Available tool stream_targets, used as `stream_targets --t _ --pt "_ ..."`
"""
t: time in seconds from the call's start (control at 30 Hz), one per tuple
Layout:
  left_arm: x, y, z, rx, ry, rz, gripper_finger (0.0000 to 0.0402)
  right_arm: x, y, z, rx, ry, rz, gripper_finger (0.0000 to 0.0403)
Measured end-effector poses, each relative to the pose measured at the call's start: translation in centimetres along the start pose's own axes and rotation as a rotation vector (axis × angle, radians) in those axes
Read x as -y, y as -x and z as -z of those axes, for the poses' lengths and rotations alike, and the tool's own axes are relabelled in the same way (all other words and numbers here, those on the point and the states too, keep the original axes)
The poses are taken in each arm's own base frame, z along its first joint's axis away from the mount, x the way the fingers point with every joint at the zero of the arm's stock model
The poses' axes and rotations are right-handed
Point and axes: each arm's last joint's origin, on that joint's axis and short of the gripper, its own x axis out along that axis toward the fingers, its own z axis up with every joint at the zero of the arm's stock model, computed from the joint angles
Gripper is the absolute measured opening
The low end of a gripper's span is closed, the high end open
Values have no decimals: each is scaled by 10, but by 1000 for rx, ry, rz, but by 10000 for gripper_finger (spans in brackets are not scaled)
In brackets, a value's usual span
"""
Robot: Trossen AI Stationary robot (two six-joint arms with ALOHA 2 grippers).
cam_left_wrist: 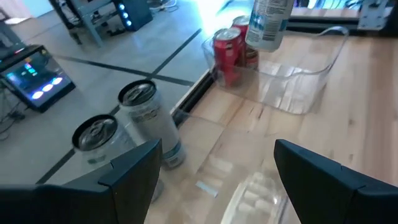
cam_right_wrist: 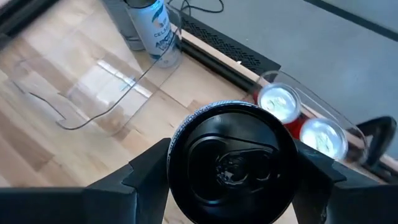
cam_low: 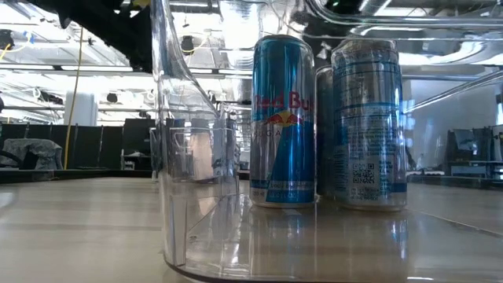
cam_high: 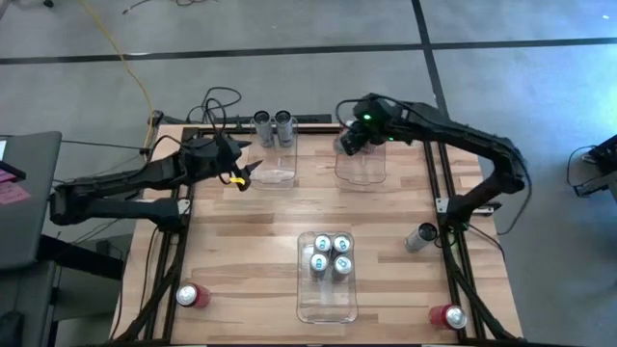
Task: Sort soda cans
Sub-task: Put the top white soda can into the top left transparent bin
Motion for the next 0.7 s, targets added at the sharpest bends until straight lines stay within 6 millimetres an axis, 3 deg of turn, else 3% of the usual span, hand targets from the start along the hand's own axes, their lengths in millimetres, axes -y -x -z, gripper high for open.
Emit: stream_targets --t 0.17,0.43,0.7 --pt "-7 -2 5 -29 5 -35 306 -23 -28 -16 -36 74 -27 261" --pt "-12 -3 9 -60 13 -41 306 -67 -46 -48 16 165 -113 261" --pt "-12 -3 10 -74 21 -33 306 -90 -80 -66 32 262 -128 261"
